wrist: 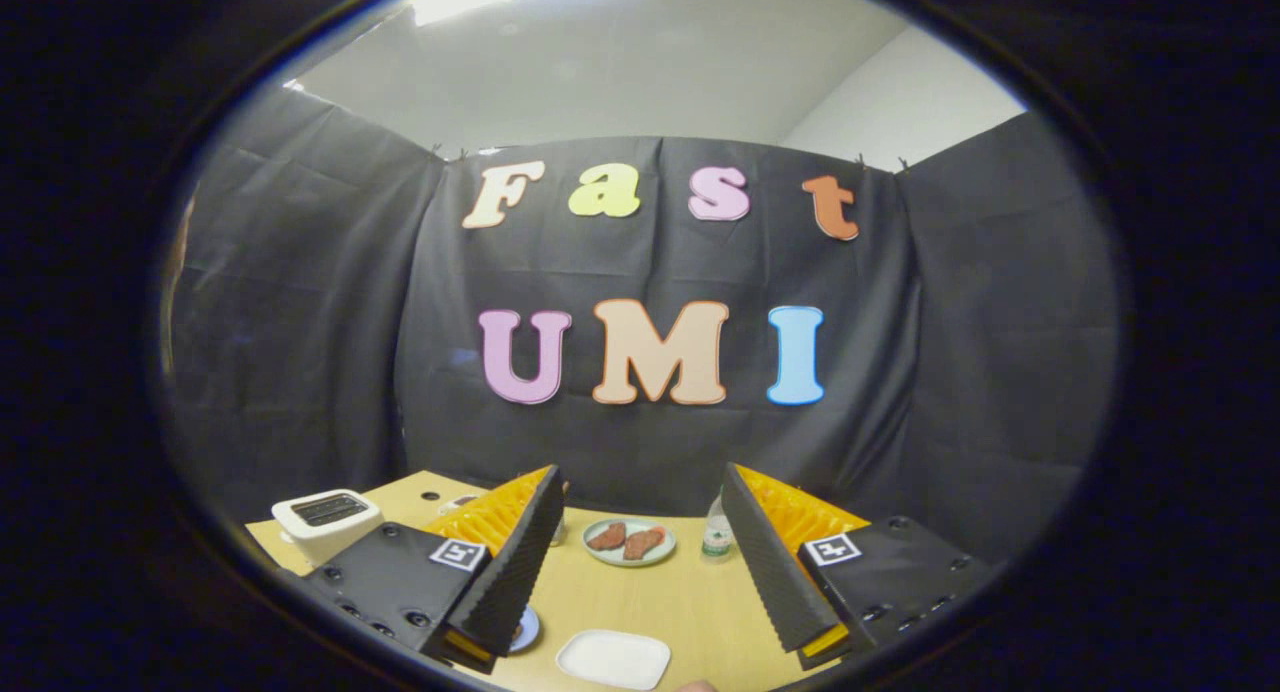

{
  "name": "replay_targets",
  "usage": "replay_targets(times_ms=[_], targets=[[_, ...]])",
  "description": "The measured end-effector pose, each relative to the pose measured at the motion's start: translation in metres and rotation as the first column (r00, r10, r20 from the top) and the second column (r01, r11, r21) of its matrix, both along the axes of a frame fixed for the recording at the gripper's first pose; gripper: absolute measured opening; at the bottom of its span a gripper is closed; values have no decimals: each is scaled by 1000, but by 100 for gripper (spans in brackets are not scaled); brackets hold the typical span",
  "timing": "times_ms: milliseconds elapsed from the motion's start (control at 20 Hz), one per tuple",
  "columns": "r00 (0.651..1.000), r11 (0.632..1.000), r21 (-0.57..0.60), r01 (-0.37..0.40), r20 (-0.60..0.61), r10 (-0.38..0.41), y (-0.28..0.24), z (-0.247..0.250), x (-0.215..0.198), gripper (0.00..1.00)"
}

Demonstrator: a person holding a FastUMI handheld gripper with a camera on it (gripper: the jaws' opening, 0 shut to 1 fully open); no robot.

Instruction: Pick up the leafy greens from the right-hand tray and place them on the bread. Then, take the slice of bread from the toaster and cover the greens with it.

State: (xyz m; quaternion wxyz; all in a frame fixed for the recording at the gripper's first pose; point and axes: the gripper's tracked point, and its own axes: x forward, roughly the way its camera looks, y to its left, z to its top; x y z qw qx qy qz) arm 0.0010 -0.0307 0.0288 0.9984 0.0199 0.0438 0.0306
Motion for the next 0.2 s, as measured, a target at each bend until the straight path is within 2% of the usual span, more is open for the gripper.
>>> replay_targets(times_ms=[200], targets=[[999,1000,-27,16,40,-15,-6,15,-2,99]])
